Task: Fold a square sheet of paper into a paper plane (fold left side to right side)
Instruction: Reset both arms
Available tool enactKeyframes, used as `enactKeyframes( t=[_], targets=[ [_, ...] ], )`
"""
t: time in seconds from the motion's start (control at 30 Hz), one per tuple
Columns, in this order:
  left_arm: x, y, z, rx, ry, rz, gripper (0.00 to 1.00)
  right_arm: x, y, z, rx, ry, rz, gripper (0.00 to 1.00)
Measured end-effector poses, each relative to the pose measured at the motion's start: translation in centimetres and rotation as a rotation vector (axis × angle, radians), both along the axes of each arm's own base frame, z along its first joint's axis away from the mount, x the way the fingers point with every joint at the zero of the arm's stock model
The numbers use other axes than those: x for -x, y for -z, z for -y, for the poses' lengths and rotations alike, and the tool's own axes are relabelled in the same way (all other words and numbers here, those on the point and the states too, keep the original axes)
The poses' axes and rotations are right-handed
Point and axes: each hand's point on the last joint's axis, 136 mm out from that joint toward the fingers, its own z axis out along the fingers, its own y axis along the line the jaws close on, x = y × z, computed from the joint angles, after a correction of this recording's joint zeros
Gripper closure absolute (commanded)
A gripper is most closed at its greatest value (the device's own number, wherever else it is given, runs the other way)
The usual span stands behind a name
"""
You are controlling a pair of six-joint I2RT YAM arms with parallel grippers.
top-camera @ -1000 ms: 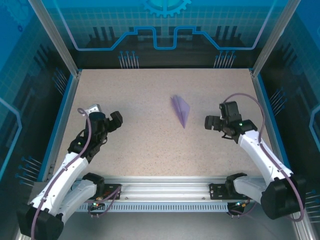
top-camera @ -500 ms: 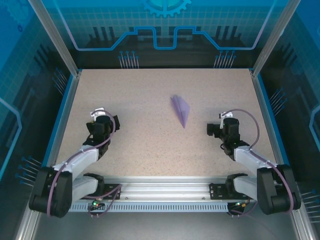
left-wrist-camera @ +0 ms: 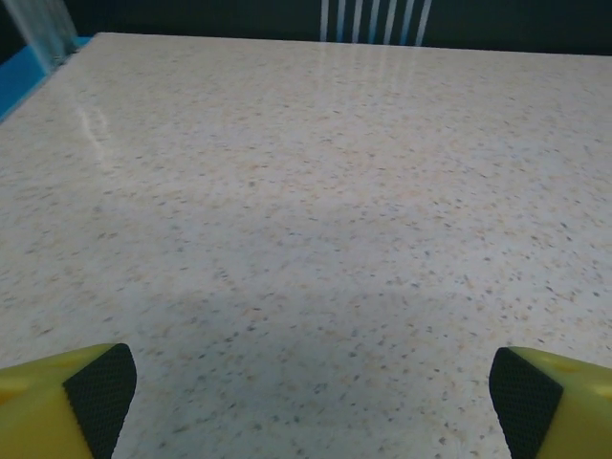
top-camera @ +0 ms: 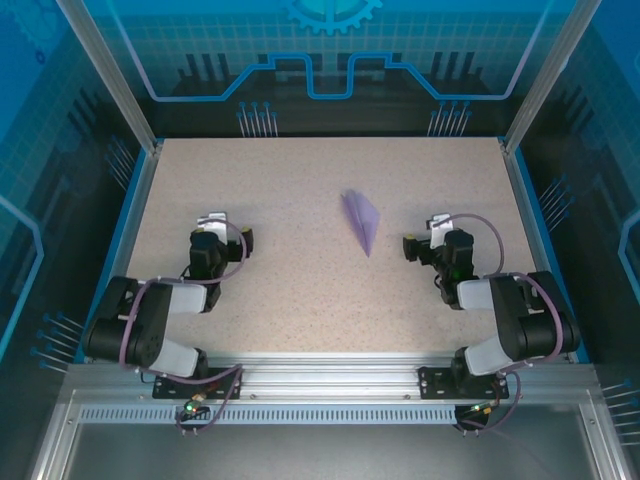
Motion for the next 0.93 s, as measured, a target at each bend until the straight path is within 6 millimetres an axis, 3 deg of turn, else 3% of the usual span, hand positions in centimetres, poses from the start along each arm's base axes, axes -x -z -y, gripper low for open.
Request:
enactKeyframes(
  t=[0.1, 0.2, 0.3, 0.93],
  targets=[
    [-0.2, 1.1, 0.1, 0.021, 0.035, -0.040, 0.01, -1.3, -1.3, 0.5, -0.004, 0.015, 0.029, 0.00],
    [-1.2, 0.1, -0.9, 0.047, 0.021, -0.024, 0.01, -2.0, -2.2, 0.7, -0.006, 0.021, 0.055, 0.00],
    [-2.0, -0.9, -1.2, 0.057, 0.021, 0.002, 0.01, -1.9, -2.1, 0.7, -0.005, 0.021, 0.051, 0.00],
    [-1.9, -0.8, -0.8, 0.065, 0.039, -0.004, 0.01, -1.8, -2.0, 0.7, -0.004, 0.021, 0.043, 0.00]
  ],
)
